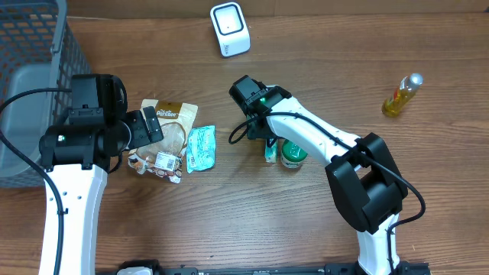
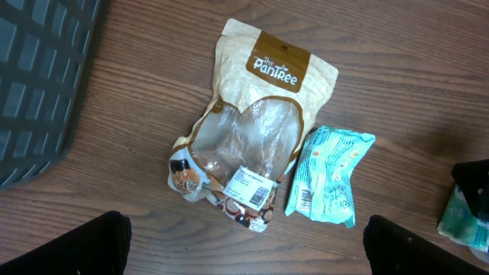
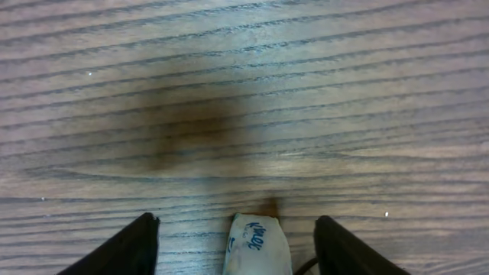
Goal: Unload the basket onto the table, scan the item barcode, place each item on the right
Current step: 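Lower the right gripper onto the Kleenex pack and close on it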
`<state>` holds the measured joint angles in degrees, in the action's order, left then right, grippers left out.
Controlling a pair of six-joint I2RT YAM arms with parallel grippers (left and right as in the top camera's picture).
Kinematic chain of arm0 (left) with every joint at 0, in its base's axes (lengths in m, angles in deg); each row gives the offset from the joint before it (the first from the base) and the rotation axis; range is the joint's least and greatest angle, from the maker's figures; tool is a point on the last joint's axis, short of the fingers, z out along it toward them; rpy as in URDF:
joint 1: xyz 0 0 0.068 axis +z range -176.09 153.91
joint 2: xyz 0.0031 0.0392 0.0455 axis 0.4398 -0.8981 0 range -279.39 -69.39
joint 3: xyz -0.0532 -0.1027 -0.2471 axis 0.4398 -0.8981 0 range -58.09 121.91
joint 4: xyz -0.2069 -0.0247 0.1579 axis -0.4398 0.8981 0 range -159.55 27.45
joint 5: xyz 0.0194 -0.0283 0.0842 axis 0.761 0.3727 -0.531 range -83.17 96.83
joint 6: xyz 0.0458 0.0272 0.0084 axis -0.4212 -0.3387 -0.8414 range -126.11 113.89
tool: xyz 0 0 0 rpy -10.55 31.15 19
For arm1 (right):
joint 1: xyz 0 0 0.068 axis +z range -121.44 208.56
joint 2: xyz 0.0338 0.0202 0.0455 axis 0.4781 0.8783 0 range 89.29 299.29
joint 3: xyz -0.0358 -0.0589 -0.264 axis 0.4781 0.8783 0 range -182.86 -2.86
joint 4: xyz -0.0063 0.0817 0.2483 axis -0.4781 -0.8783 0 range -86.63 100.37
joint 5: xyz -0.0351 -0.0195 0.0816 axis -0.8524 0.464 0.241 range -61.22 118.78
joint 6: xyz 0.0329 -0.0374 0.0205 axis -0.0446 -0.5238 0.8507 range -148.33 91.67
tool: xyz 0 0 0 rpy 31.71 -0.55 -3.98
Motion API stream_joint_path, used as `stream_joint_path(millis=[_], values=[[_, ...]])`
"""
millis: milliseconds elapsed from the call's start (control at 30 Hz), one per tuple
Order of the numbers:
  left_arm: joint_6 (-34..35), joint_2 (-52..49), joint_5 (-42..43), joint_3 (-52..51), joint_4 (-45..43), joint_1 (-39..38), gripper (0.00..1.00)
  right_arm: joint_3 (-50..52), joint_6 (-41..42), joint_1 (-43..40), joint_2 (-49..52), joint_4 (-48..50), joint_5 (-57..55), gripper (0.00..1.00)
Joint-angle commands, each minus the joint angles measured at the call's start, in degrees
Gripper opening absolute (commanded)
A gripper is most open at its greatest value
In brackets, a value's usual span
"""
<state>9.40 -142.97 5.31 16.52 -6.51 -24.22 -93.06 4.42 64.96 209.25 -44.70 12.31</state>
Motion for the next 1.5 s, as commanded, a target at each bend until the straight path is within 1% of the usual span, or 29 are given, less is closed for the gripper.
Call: stream_joint_path(millis=[0, 100, 267, 333, 600, 833, 900, 967, 1033, 1200, 1233, 1267, 1300, 1333, 1400, 1467], values=[[-0.5, -0.2, -0.4, 0.5, 0.0, -0.4, 1.0, 0.7, 0.3, -0.1, -0.7, -0.8, 0.2, 0.57], [-0.5, -0.2, -0.3, 0.5, 0.0, -0.4, 0.99, 0.7, 0.3, -0.1, -0.7, -1.4, 0.5, 0.53], [-0.5, -0.2, -0.4, 0.5, 0.0, -0.4, 0.99, 0.7, 0.3, -0.1, -0.7, -2.3, 2.0, 0.52], [-0.5, -0.2, -0.4, 0.5, 0.0, -0.4, 1.0, 0.7, 0.3, -0.1, -0.7, -2.5, 2.2, 0.49], [-0.5, -0.2, -0.3, 0.5, 0.0, -0.4, 1.0, 0.7, 0.3, -0.1, -0.7, -3.8, 3.1, 0.47], [-0.5, -0.2, -0.3, 0.5, 0.0, -0.4, 1.0, 0.7, 0.3, -0.1, -0.7, -3.7, 3.1, 0.37], [-0.5, -0.2, -0.4, 0.5, 0.0, -0.4, 1.0, 0.7, 0.3, -0.1, -0.7, -3.4, 3.1, 0.33], [-0.5, -0.2, -0.4, 0.5, 0.0, -0.4, 0.99, 0.7, 0.3, -0.1, -0.7, -2.9, 3.4, 0.27], [-0.5, -0.2, -0.4, 0.5, 0.0, -0.4, 1.0, 0.7, 0.3, -0.1, -0.7, -2.2, 4.6, 0.26], [-0.5, -0.2, -0.3, 0.5, 0.0, -0.4, 0.99, 0.7, 0.3, -0.1, -0.7, -0.9, 6.2, 0.26], [-0.5, -0.2, -0.4, 0.5, 0.0, -0.4, 0.99, 0.7, 0.3, -0.1, -0.7, -0.7, 6.2, 0.3], [-0.5, -0.2, -0.3, 0.5, 0.0, -0.4, 1.0, 0.7, 0.3, -0.1, -0.7, -0.7, 6.2, 0.37], [-0.5, -0.2, -0.4, 0.5, 0.0, -0.4, 1.0, 0.7, 0.3, -0.1, -0.7, -0.8, 6.2, 0.52], [-0.5, -0.2, -0.4, 0.5, 0.0, -0.4, 1.0, 0.7, 0.2, -0.1, -0.7, -1.0, 6.2, 0.58], [-0.5, -0.2, -0.4, 0.5, 0.0, -0.4, 0.99, 0.7, 0.3, -0.1, -0.7, -2.0, 6.2, 0.59], [-0.5, -0.2, -0.4, 0.5, 0.0, -0.4, 1.0, 0.7, 0.3, -0.1, -0.7, -3.6, 6.3, 0.57]])
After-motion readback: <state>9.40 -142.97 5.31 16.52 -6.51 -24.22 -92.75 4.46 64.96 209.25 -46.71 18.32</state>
